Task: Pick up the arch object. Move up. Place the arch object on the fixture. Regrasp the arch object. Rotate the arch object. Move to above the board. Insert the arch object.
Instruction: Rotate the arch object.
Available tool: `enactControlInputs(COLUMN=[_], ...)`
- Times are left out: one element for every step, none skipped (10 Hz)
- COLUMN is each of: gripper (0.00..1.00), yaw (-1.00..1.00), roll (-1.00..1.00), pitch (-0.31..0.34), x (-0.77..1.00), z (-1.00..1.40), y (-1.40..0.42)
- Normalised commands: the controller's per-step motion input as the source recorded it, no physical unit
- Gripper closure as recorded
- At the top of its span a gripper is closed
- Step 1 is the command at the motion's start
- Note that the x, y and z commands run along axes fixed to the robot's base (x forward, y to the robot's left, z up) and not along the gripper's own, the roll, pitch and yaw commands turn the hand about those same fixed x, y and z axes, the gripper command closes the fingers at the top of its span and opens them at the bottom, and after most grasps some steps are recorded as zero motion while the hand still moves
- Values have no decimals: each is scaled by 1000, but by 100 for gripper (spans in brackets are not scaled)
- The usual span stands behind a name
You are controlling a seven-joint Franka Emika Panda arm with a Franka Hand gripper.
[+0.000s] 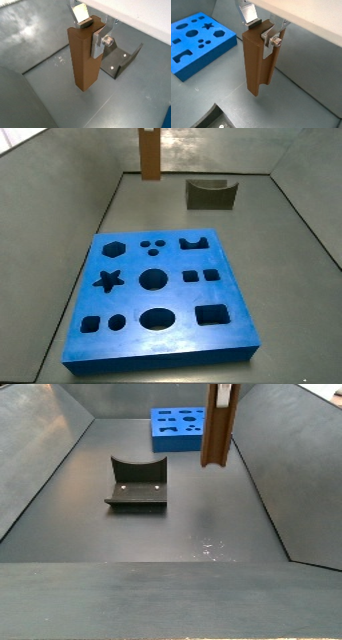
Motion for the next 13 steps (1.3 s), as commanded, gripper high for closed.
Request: enactControlInputs(gripper=[100, 100, 100, 100, 100, 100, 100, 100, 100, 100, 100, 100, 100], yaw=[-54, -48, -39, -32, -22, -11, 4, 7, 11, 11, 11, 11, 11], roll=[-30, -7, 17, 28, 51, 66, 82, 99, 106, 105, 105, 105, 105], pitch=[-50, -43, -31, -27, -28, -29, -26, -24, -11, -12, -12, -12, -12], x=[16, 20, 32, 34, 34, 31, 31, 34, 15, 17, 18, 18, 18], z=[-1000, -1000, -958, -862, -680, -550, -386, -271, -218, -217, -217, -217, -217], y=[22, 29, 33, 31, 22, 14, 9, 8, 4, 5, 5, 5, 5])
